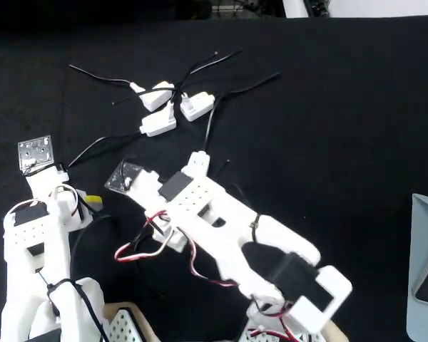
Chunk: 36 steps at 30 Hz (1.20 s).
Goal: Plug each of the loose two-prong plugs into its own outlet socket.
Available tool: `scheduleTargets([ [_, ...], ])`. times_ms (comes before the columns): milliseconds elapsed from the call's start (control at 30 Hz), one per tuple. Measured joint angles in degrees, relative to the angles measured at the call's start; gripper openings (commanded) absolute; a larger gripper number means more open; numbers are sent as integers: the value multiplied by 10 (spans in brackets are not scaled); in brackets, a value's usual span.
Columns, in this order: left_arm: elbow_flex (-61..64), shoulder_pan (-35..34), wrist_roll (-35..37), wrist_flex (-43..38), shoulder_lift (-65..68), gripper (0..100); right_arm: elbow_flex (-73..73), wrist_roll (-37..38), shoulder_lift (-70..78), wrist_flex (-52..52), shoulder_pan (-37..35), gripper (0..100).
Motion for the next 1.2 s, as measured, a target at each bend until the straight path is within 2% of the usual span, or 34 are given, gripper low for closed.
scheduleTargets([
  [933,0,0,0,0,0,311,-14,0,89,-18,-2,131],
  [1067,0,0,0,0,0,310,-23,0,98,-18,-2,11],
  [1200,0,0,0,0,0,310,-25,0,90,-18,1,11],
])
